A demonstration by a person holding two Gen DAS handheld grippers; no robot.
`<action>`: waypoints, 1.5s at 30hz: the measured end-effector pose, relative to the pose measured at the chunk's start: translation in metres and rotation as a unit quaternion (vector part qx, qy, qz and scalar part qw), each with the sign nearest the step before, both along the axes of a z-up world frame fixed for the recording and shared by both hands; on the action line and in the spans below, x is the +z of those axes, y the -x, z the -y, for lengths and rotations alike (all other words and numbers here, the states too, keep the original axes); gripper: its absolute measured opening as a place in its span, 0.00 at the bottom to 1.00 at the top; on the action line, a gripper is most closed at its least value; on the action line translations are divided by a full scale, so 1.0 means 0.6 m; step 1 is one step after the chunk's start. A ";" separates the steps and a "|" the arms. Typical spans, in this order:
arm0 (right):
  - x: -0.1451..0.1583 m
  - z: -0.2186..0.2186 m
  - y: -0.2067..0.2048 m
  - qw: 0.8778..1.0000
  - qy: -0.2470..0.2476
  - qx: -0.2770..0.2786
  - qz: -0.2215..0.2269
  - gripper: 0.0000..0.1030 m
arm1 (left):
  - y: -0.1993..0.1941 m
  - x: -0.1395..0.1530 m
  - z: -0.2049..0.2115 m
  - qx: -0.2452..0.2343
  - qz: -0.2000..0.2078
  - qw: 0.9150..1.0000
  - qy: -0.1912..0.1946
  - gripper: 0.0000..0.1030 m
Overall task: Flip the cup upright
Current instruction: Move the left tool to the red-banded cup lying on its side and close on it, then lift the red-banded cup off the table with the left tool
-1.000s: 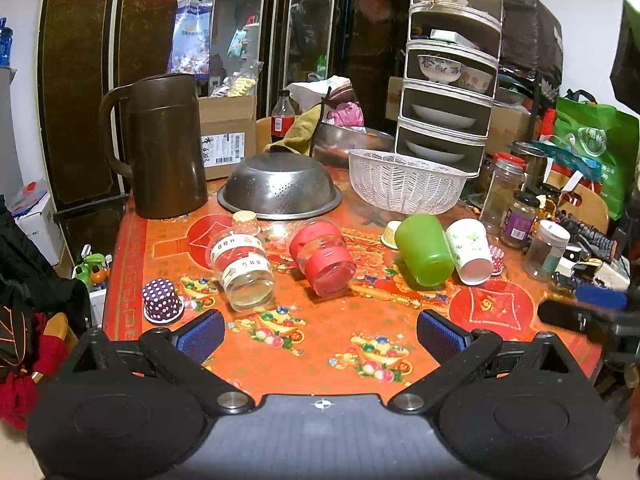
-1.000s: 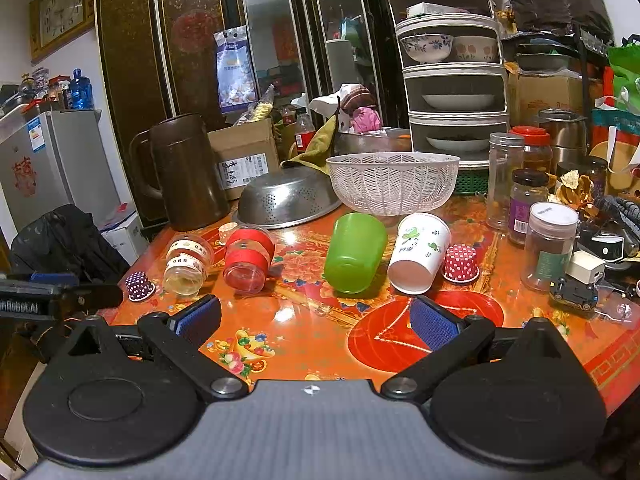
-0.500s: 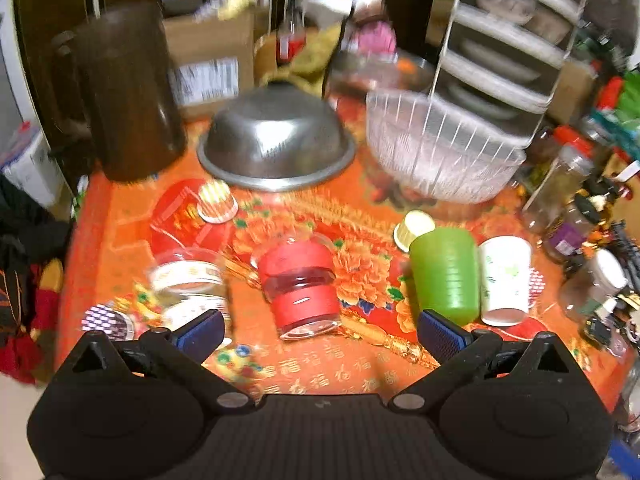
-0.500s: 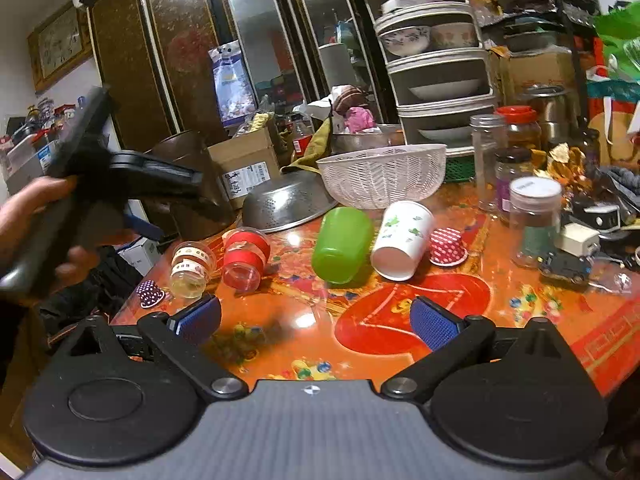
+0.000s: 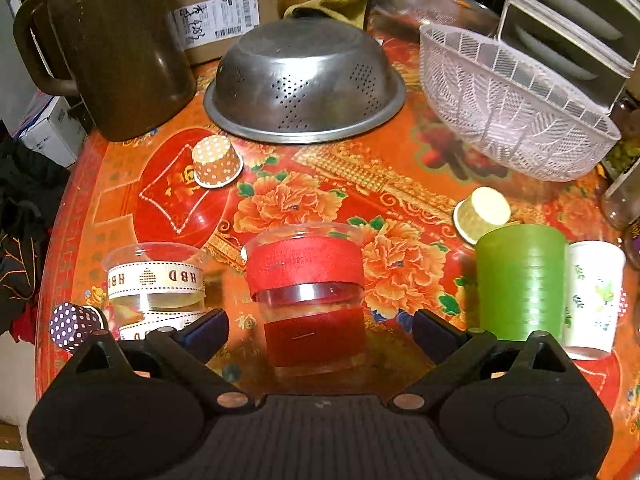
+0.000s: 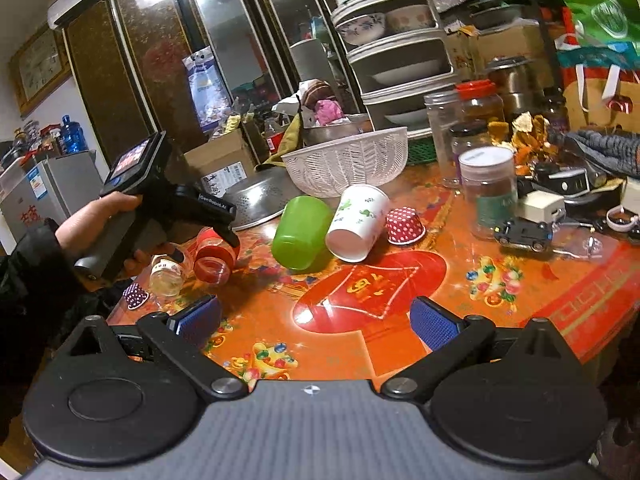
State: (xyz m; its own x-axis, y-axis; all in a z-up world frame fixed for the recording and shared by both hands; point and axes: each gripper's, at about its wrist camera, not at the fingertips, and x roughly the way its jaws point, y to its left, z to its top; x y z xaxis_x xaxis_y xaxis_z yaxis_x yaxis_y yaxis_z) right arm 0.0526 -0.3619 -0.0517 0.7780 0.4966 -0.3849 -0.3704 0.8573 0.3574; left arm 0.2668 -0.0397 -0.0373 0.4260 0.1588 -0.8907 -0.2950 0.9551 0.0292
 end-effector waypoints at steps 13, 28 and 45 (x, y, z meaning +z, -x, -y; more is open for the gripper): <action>-0.010 0.005 -0.003 1.000 -0.007 0.008 -0.013 0.99 | -0.008 -0.024 0.004 0.007 -0.003 1.000 0.000 0.74; -0.002 -0.008 0.012 1.000 -0.002 0.016 -0.009 0.99 | 0.158 0.070 0.054 -0.100 0.075 0.992 0.006 0.58; -0.029 -0.039 0.027 0.997 0.004 0.047 -0.061 0.99 | 0.488 0.132 0.057 -0.148 0.132 0.980 -0.027 0.58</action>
State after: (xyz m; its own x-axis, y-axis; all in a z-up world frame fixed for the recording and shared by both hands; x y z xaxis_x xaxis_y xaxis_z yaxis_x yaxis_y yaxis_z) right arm 0.0366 -0.3384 -0.0690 0.6757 0.5609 -0.4783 -0.4028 0.8244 0.3978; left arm -0.0259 -0.0737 0.0421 0.6754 0.0381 -0.7365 -0.0097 0.9990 0.0428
